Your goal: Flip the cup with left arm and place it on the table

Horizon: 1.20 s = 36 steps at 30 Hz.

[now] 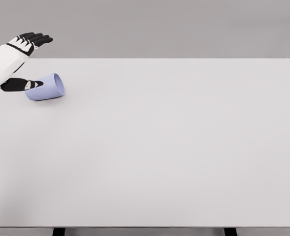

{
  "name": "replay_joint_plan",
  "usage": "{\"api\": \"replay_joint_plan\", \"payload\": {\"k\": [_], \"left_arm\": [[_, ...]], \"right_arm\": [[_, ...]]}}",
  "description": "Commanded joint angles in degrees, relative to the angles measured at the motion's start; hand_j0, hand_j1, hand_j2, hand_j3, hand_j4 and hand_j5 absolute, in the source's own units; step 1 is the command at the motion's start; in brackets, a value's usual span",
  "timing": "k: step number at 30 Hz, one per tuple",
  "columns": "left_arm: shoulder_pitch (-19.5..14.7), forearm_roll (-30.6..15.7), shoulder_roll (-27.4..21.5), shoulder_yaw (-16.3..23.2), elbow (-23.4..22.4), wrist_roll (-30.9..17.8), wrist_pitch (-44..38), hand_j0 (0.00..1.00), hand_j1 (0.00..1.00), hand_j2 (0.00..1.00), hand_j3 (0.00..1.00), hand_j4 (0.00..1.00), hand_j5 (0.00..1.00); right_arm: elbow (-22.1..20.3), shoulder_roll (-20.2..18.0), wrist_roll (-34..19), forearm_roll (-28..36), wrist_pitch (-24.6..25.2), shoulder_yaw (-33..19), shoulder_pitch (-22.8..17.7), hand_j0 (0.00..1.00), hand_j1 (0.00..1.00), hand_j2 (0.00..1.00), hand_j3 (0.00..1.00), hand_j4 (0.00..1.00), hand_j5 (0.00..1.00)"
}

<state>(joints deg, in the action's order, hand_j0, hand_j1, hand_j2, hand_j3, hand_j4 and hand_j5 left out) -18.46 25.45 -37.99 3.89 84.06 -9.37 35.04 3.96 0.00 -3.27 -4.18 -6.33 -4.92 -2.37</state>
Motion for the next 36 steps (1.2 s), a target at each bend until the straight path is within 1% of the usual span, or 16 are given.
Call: {"api": "replay_joint_plan", "payload": {"k": [1,17,21,27,30,32,33,34,35,36], "left_arm": [[0.00,-0.31,-0.25,-0.02,0.13,0.05,-0.04,1.00,1.00,1.00,1.00,1.00,1.00],[1.14,0.30,-2.44,0.59,0.05,-0.04,-0.04,1.00,1.00,1.00,1.00,1.00,1.00],[2.20,0.57,-2.44,0.68,-0.22,-0.04,-0.04,1.00,1.00,1.00,1.00,1.00,1.00],[1.67,1.01,-2.18,4.28,-0.22,0.14,-0.04,1.00,1.00,1.00,1.00,1.00,1.00],[1.49,0.48,-2.09,5.95,-0.66,0.31,-0.04,1.00,1.00,1.00,1.00,1.00,1.00],[1.49,-0.05,-2.09,6.65,-0.66,0.31,-0.04,1.00,1.00,1.00,1.00,1.00,1.00],[1.67,-1.36,-2.00,6.74,-0.66,0.31,-0.04,1.00,1.00,1.00,1.00,1.00,1.00],[1.76,-4.87,-2.44,8.93,-0.66,0.31,-0.04,1.00,1.00,1.00,1.00,1.00,1.00],[1.67,-7.43,-3.23,10.78,-0.57,0.31,-0.04,1.00,1.00,1.00,1.00,1.00,1.00],[1.50,-8.48,-3.85,11.84,-0.48,0.31,-0.04,1.00,1.00,1.00,1.00,1.00,1.00]], "right_arm": [[-0.09,0.00,0.02,0.05,0.00,-0.09,0.00,1.00,1.00,1.00,1.00,1.00,1.00],[0.00,0.00,0.02,-0.04,0.00,0.00,0.00,1.00,1.00,1.00,1.00,1.00,1.00],[0.00,0.00,0.02,-0.04,0.00,0.00,0.00,1.00,1.00,1.00,1.00,1.00,1.00],[0.00,0.00,0.02,-0.04,0.00,0.00,0.00,1.00,1.00,1.00,1.00,1.00,1.00],[0.00,0.00,0.02,-0.04,0.00,0.00,0.00,1.00,1.00,1.00,1.00,1.00,1.00],[0.00,0.00,0.02,-0.04,0.00,0.00,0.00,1.00,1.00,1.00,1.00,1.00,1.00],[0.00,0.00,0.02,-0.04,0.00,0.00,0.00,1.00,1.00,1.00,1.00,1.00,1.00],[0.00,0.00,0.02,-0.04,0.00,0.00,0.00,1.00,1.00,1.00,1.00,1.00,1.00],[0.00,0.00,0.02,-0.04,0.00,0.00,0.00,1.00,1.00,1.00,1.00,1.00,1.00],[0.00,0.00,0.02,-0.04,0.00,0.00,0.00,1.00,1.00,1.00,1.00,1.00,1.00]]}}
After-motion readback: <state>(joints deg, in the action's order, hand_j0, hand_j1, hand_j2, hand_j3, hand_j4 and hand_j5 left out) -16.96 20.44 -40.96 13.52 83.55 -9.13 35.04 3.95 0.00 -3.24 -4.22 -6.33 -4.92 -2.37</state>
